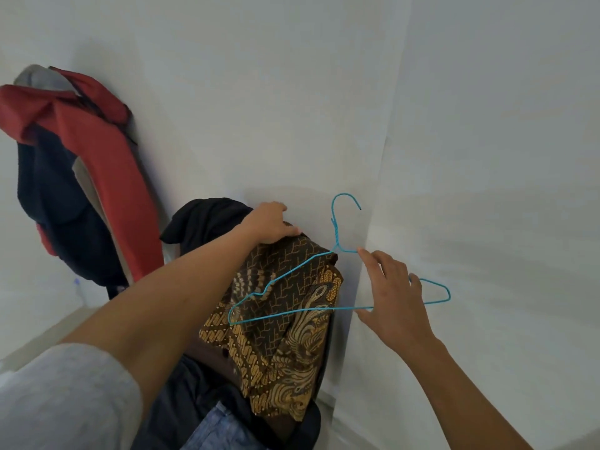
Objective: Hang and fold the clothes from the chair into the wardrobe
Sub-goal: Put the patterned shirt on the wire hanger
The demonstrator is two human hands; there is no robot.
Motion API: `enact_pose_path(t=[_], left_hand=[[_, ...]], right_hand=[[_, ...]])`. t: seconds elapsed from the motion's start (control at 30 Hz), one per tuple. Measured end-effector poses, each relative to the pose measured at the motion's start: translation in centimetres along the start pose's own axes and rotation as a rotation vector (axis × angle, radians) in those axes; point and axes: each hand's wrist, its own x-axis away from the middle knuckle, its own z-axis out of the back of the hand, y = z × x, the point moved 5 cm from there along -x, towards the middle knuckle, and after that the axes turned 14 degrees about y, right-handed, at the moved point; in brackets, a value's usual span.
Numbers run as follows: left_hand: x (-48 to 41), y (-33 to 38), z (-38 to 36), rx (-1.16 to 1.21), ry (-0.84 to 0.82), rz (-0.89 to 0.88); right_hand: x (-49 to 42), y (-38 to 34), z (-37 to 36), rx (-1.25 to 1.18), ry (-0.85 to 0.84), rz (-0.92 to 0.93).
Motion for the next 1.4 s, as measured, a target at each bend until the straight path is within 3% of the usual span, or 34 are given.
enact_pose_path(t=[0.13,0.3,0.43,0.63,0.87,1.03,1.17,1.3,1.4], left_hand=[[0.2,0.9,-0.9,0.065,-0.071,-0.073],[3.2,-1.5,0.1,0.226,-0.077,-0.018],[4.0,-2.2,-0.5,0.187,-0.133,0.022],[2.2,0.3,-0.2,-0.023,0.129,0.045],[-0.4,0.9,-1.7,-0.214,-0.059,0.115],[-1.2,2.1,-1.2,-0.069,-0.149,0.118],[-1.2,1.7,-0.6,0.097,-0.107,0.170],[0.8,0.4,0.8,0.612,-0.062,0.335],[2.6,-0.9,2.2,0.835,-0.086,0.406]], right_hand=[[0.2,0.7,-0.3,0.007,-0.024,-0.002],[0.3,0.6,-0.3,-0.011,-0.029,-0.015],[0.1,0.1,0.0,-0.011,-0.018,-0.003],[0.0,0.4,0.5,-0.016,0.006,0.000],[0.5,2.1,-0.1,-0.002,0.020,-0.006],[0.0,2.6,-0.5,-0.026,0.029,-0.013],[-0.4,2.4,-0.5,-0.065,0.075,-0.006],[-1.0,1.7,0.1,-0.146,0.105,0.018],[-1.6,0.7,1.2,-0.259,0.155,0.055]])
